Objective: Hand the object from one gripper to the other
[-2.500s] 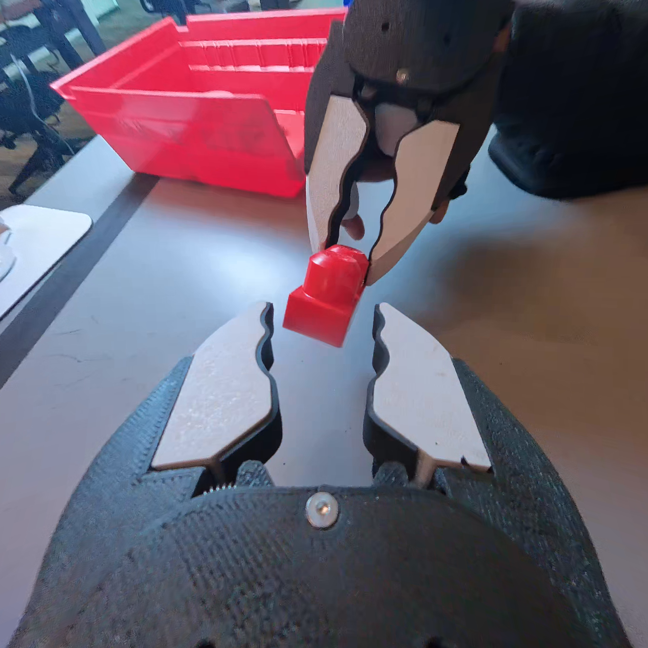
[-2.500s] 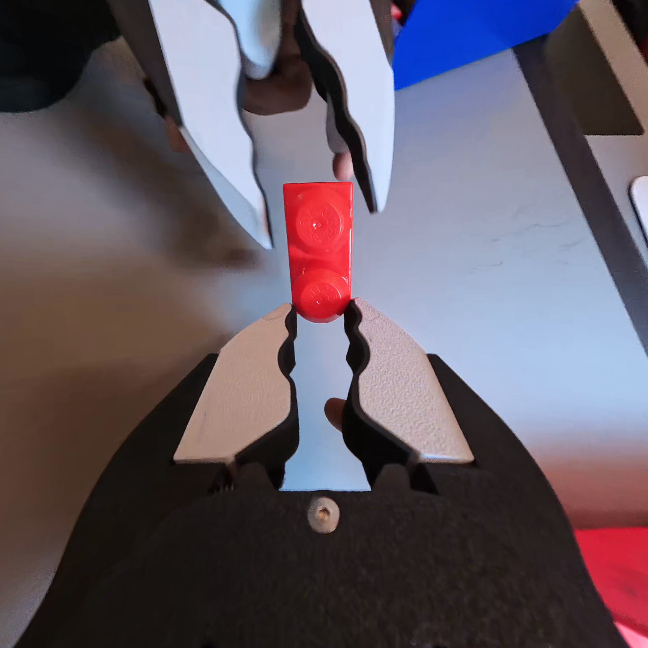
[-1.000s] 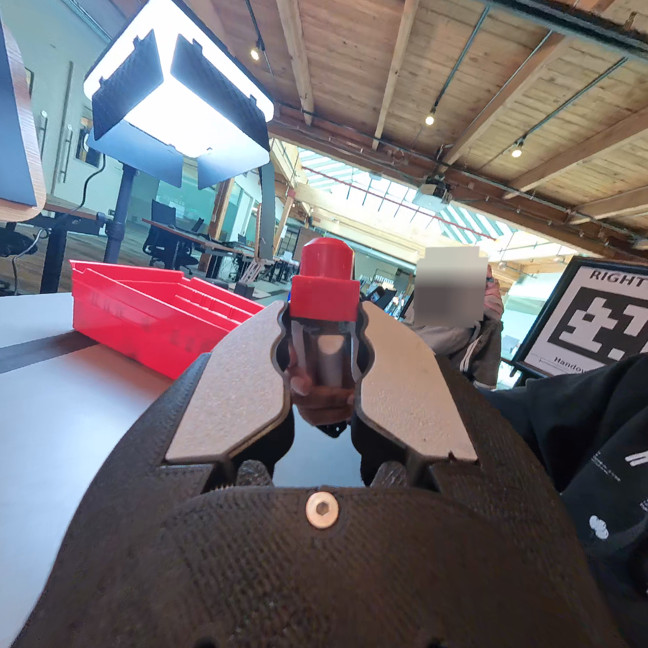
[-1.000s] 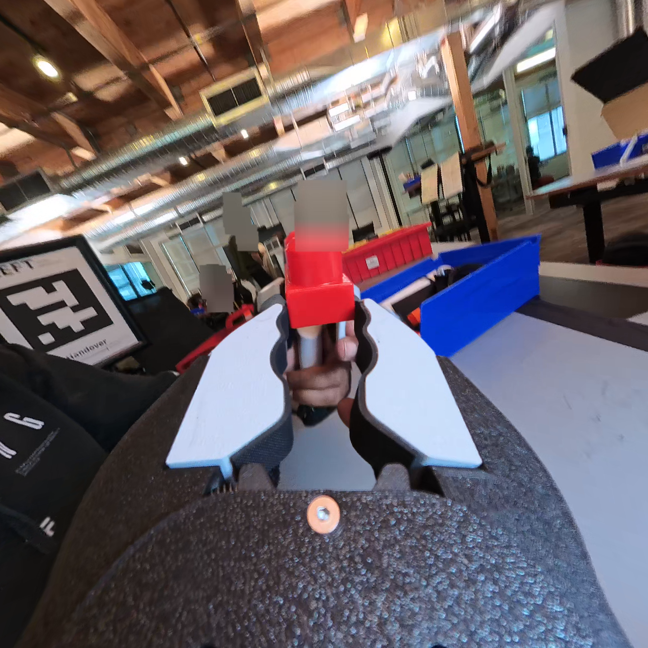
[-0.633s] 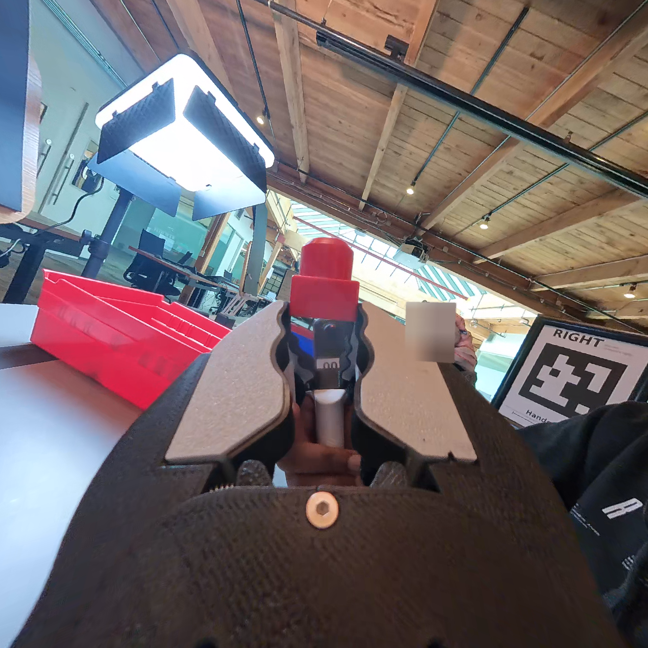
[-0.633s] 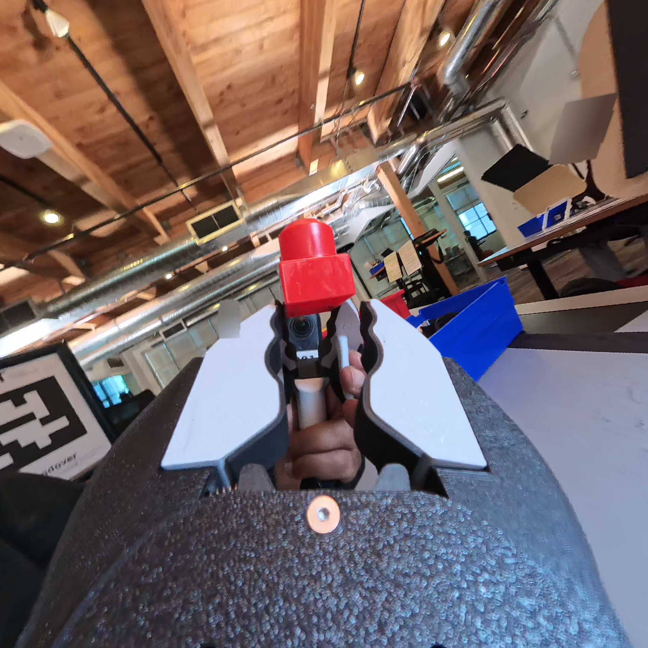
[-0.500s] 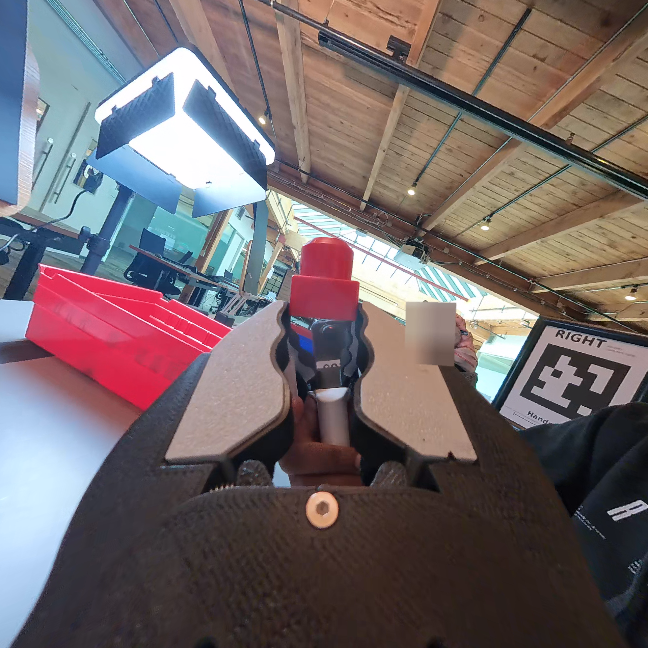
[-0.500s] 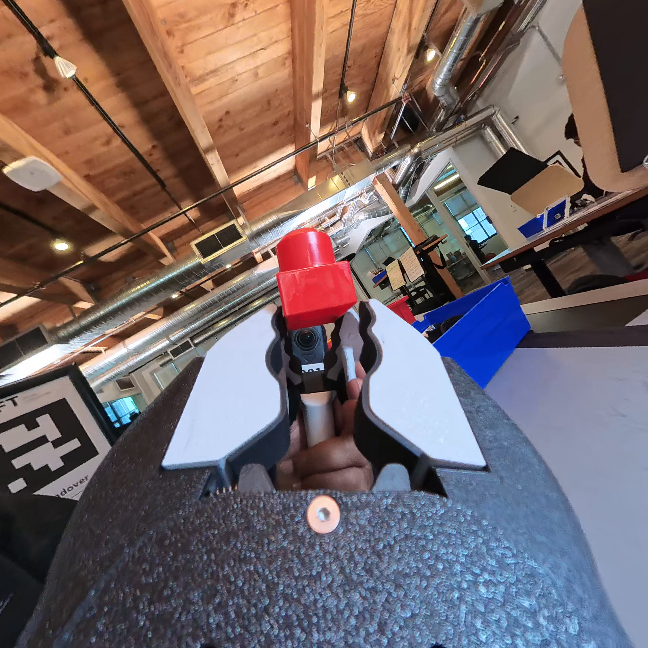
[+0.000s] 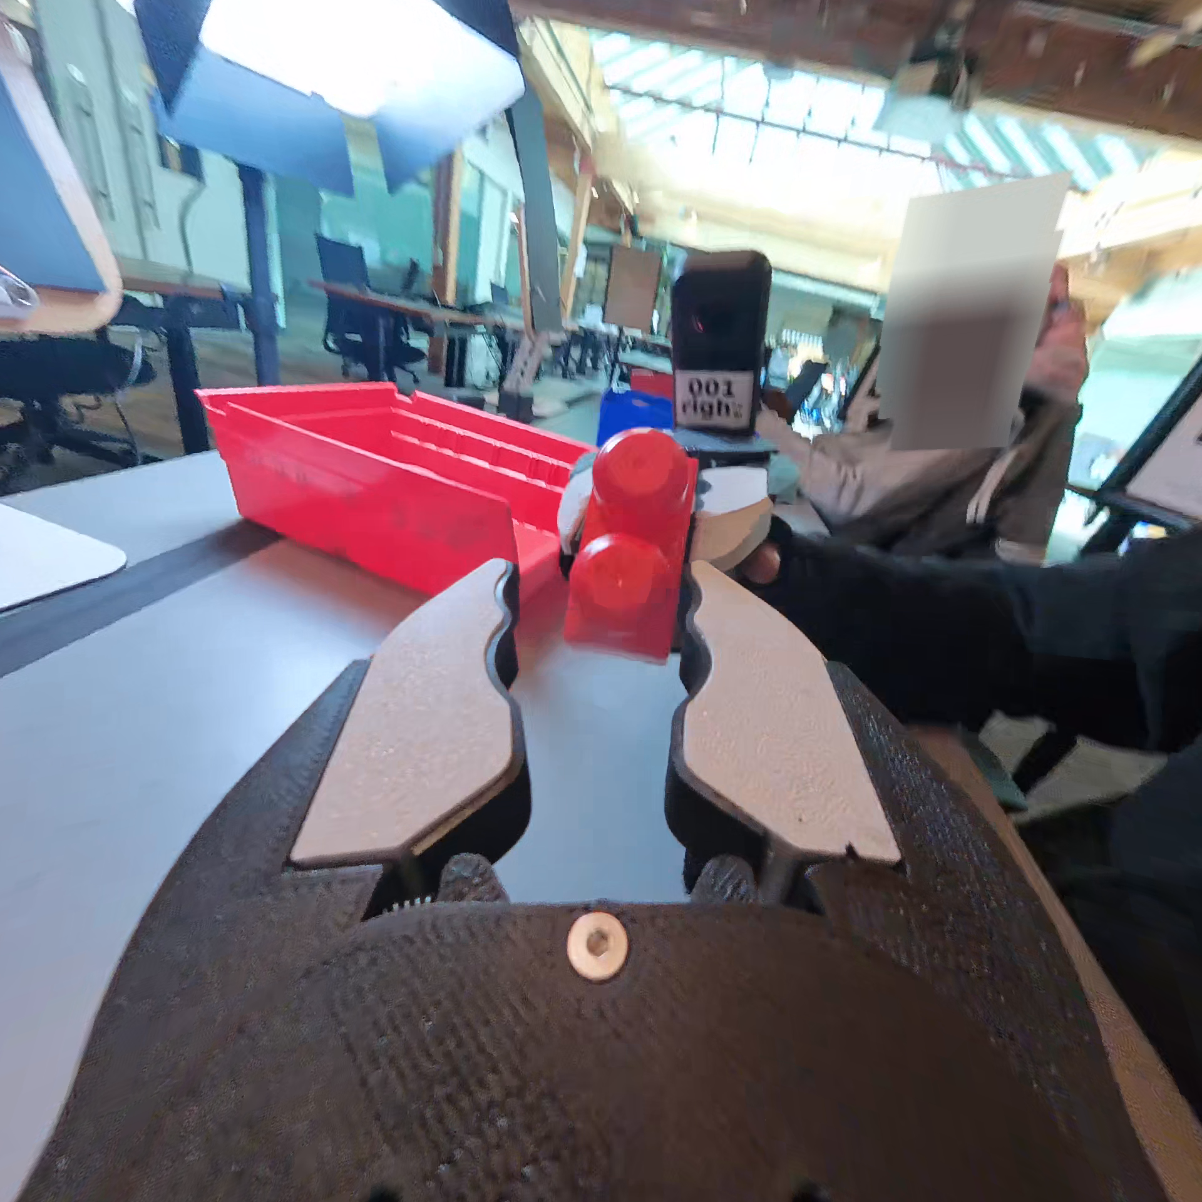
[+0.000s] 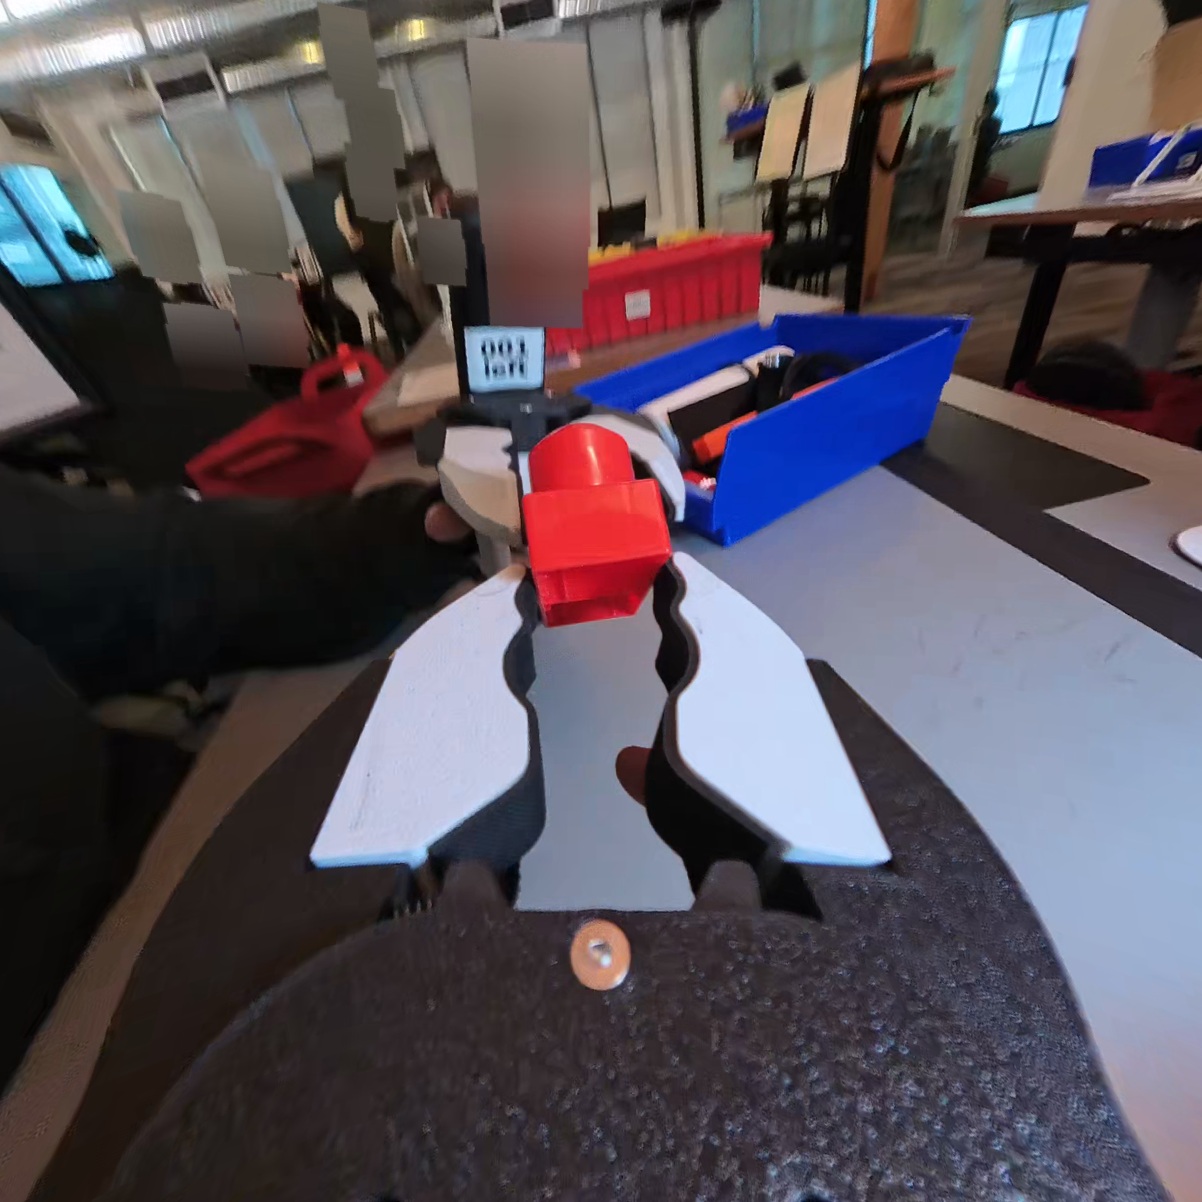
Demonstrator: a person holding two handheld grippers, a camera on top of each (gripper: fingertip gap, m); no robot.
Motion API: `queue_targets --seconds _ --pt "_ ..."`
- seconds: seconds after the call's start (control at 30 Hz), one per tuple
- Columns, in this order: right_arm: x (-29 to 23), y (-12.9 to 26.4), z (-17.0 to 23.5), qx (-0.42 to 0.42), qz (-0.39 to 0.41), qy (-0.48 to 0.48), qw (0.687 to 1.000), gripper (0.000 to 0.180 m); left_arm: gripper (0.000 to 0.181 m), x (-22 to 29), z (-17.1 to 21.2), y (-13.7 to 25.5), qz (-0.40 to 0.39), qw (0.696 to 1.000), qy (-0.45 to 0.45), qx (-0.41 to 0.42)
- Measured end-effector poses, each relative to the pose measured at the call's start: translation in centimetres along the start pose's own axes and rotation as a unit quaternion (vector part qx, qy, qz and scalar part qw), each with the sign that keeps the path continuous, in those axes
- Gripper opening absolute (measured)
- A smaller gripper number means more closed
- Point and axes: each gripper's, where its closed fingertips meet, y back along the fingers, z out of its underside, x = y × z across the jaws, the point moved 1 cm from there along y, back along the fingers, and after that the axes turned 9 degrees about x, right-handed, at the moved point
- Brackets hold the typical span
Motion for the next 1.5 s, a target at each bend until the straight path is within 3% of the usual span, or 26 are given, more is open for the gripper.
queue_targets --seconds 0.17,0.43,0.67,0.77,0.87,1.03,1.1,1.2,1.27,1.33,1.5 --pt "-0.1 0.2 2.4 -0.068 -0.021 0.029 0.997 0.035 0.041 0.4 2.5 0.1 0.022 0.996 -0.032 -0.079" --pt "-0.7 0.0 4.2 -0.135 -0.028 0.072 0.988 0.035 0.036 1.4 4.0 -0.1 0.048 0.990 -0.056 -0.122" --pt "0.1 -0.1 3.1 -0.104 0.006 0.076 0.992 0.036 0.033 0.7 2.9 -0.2 0.019 0.989 -0.102 -0.102" --pt "0.9 0.2 2.0 -0.080 0.026 0.035 0.996 0.051 0.033 -1.0 1.6 0.1 -0.049 0.981 -0.166 -0.083" --pt "1.6 0.1 0.9 -0.041 0.052 -0.030 0.997 0.055 0.033 -3.1 1.2 0.8 -0.141 0.936 -0.301 -0.118" --pt "2.5 -0.6 1.4 -0.028 0.109 -0.115 0.987 0.060 0.032 -4.6 1.8 1.0 -0.221 0.805 -0.515 -0.195" --pt "2.7 -1.1 2.2 -0.044 0.137 -0.103 0.984 0.064 0.032 -4.6 2.6 0.7 -0.224 0.759 -0.569 -0.224" --pt "2.9 -1.6 3.7 -0.079 0.163 -0.073 0.981 0.067 0.033 -4.0 3.9 -0.2 -0.206 0.719 -0.615 -0.248" --pt "3.0 -1.7 4.3 -0.089 0.166 -0.058 0.980 0.053 0.033 -3.4 4.6 -0.7 -0.186 0.704 -0.635 -0.257" --pt "3.1 -1.4 4.3 -0.093 0.150 -0.045 0.983 0.045 0.033 -3.1 4.9 -0.8 -0.177 0.726 -0.614 -0.256" --pt "3.5 0.4 3.2 -0.079 0.088 0.042 0.992 0.045 0.047 -2.6 5.1 -0.6 -0.137 0.901 -0.350 -0.218"
